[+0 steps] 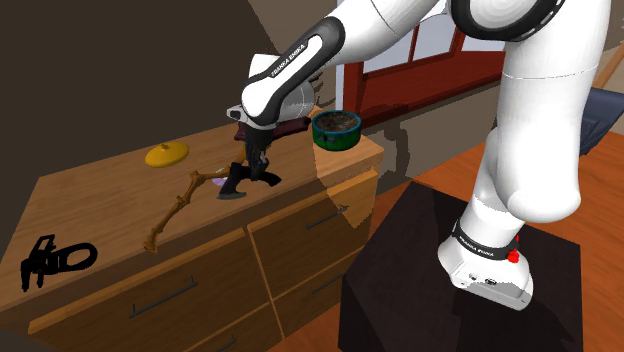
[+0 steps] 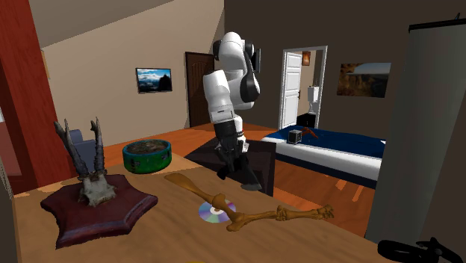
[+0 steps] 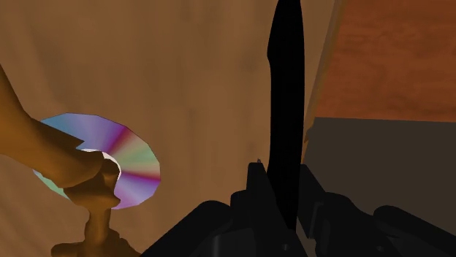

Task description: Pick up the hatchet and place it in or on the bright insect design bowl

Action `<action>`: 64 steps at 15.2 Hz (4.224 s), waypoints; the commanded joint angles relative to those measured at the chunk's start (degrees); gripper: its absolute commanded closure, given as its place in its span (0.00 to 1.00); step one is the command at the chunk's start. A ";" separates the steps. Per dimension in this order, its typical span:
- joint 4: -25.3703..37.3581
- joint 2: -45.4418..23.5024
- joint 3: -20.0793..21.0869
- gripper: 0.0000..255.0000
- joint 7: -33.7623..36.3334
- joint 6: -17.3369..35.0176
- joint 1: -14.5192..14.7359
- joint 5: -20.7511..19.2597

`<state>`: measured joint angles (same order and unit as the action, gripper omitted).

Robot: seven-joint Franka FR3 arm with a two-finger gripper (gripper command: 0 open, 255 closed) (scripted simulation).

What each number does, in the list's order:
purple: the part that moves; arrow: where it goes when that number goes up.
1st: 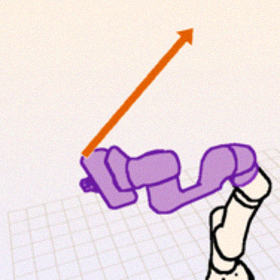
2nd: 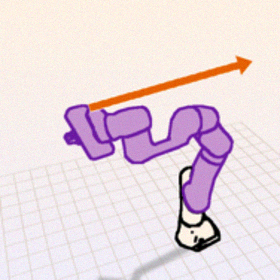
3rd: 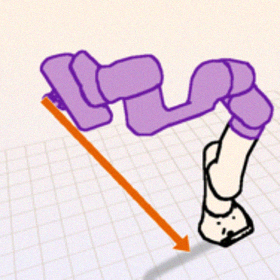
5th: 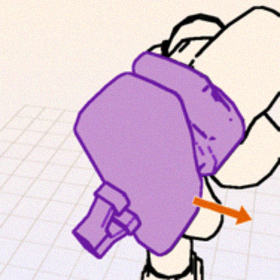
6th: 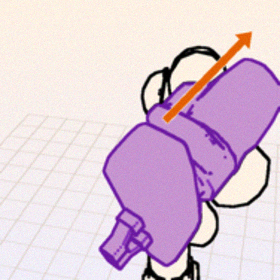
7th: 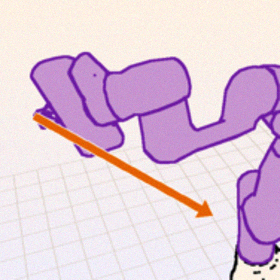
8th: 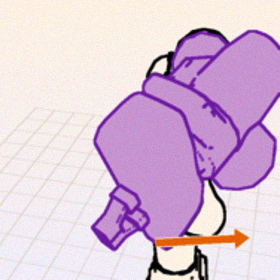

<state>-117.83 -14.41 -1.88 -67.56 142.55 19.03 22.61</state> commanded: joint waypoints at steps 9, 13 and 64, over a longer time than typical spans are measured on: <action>1.53 3.07 -0.61 1.00 2.20 -4.39 0.21 -1.94; 2.69 4.61 -0.87 1.00 3.35 -6.97 0.26 -2.92; 18.00 11.22 -21.48 1.00 -28.54 -39.88 -19.43 -2.88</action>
<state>-101.72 -1.82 -22.64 -94.66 103.77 0.40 19.22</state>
